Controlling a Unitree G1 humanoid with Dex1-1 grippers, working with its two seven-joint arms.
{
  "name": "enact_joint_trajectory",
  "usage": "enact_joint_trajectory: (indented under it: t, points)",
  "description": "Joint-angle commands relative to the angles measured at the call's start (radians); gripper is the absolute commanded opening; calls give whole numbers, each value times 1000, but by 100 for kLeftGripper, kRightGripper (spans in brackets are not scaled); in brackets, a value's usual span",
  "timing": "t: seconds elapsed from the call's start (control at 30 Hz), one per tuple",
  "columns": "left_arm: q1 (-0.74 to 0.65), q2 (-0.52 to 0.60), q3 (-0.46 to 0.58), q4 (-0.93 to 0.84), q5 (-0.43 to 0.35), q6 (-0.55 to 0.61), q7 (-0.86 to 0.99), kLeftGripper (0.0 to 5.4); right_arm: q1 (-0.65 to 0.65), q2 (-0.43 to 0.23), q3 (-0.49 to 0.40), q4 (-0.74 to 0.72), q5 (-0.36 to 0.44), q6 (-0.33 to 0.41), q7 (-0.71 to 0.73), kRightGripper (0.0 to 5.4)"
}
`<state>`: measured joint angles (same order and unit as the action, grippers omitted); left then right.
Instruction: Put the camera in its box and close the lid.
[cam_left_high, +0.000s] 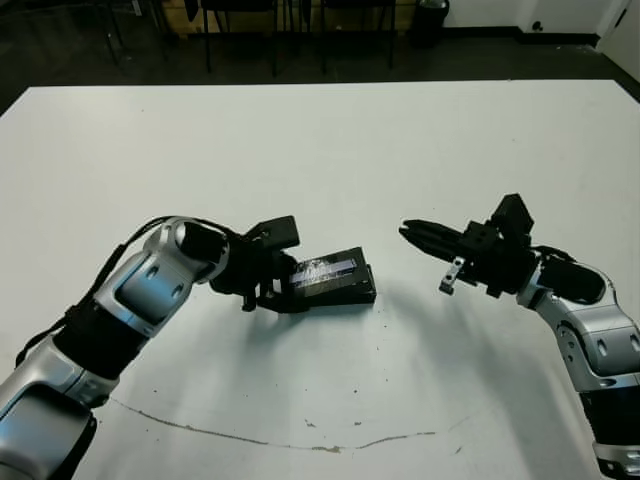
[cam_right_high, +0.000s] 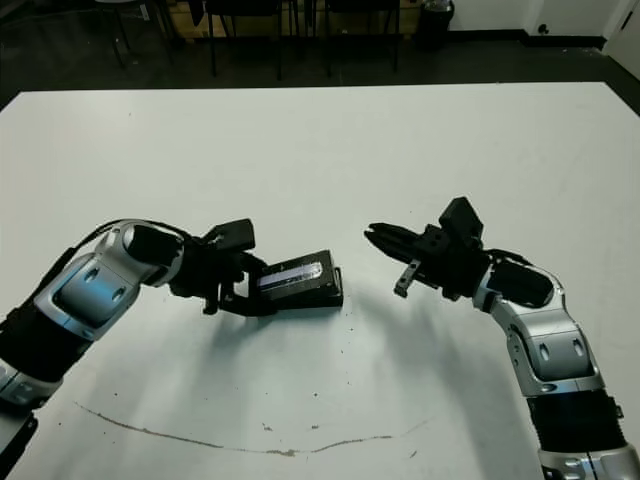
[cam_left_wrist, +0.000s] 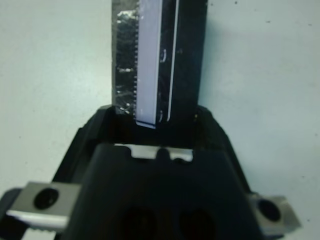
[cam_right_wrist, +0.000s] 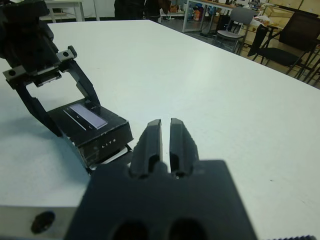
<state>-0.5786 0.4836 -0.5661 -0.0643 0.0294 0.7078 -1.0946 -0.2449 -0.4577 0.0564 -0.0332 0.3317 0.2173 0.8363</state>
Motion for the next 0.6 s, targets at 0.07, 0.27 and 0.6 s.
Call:
enact_joint_trajectory:
  t: [0.07,0.27,0.6]
  points:
    - [54,-27,-144,-7,19,2,-31,261,5,9,-4,6,8,4,2,0]
    - [42,-38,-160,-17,29,1,-37,261,7,10,-1,-1,8,-2,-1,0]
    - [-12,-88,-177,138,10,20,-84,261,17,19,-3,-6,11,-8,3,0]
